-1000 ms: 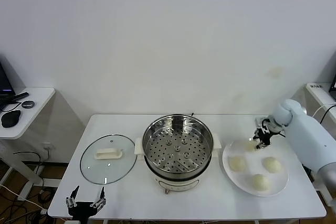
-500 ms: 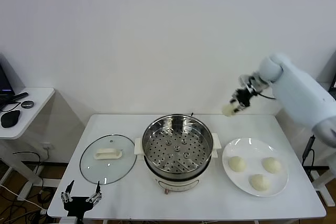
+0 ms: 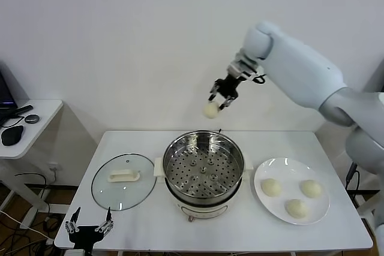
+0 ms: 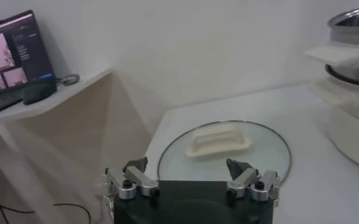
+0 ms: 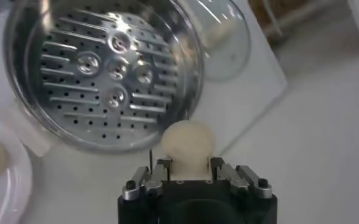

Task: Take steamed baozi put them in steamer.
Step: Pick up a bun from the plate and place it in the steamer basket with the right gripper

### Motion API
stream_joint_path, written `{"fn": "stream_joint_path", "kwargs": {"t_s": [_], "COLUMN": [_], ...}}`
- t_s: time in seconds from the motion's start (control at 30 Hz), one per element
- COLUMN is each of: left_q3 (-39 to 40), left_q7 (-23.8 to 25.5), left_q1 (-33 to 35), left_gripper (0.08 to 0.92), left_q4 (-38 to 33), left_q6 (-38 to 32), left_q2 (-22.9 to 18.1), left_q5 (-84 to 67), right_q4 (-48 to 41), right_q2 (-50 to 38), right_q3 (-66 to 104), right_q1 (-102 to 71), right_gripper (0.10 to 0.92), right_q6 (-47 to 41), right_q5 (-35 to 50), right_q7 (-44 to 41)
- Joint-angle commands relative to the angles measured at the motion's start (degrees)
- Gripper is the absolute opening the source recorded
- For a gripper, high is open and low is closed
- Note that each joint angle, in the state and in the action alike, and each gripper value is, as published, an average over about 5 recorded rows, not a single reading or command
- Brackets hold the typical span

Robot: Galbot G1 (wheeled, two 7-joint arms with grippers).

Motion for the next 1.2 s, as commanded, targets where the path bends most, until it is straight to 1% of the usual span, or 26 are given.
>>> {"fn": "stream_joint_path", "kwargs": {"t_s": [0.03, 0.13, 0.2, 0.47, 0.73, 0.87, 1.2], "left_q3": [-0.1, -0.2, -0.2, -0.1, -0.1, -0.1, -0.2], "left_q7": [-0.2, -0.3, -0.4, -0.4, -0.3, -0.3, -0.3], "left_q1": [0.2, 0.1, 0.0, -0.6, -1.2, -1.5, -2.1], "left_gripper": [0.823, 0.823, 0.823, 0.823, 0.823, 0.823, 0.823], "left_q4": [-0.7, -0.6, -0.4, 0.0, 0.5, 1.0, 1.9], "left_q6": [0.0, 0.1, 0.1, 0.4, 0.5, 0.5, 0.5], "left_q2": [-0.4, -0.4, -0.4, -0.3, -0.3, -0.3, -0.1], "left_q5": [-0.5, -0.7, -0.8, -2.1, -2.4, -2.4, -2.6], "right_q4": [8.6, 11.2, 11.3, 5.5, -0.1, -1.7, -2.4], "right_q2": [3.5, 2.7, 2.6, 4.4, 6.9, 8.1, 8.3], "right_q3": [-9.4, -10.5, -10.5, -9.0, -2.6, -2.1, -1.5], "right_q1": [1.2, -0.3, -1.6, -6.2, -10.6, -11.1, -11.9], "right_gripper": [0.416, 0.416, 0.416, 0.417, 0.416, 0.416, 0.420], "right_q6": [12.8, 12.8, 12.8, 12.9, 12.9, 12.9, 12.9], "right_q5": [-1.0, -4.5, -6.3, -10.1, -20.6, -20.9, -21.6], "right_q7": [0.2, 0.7, 1.2, 2.1, 4.7, 4.6, 5.1]}}
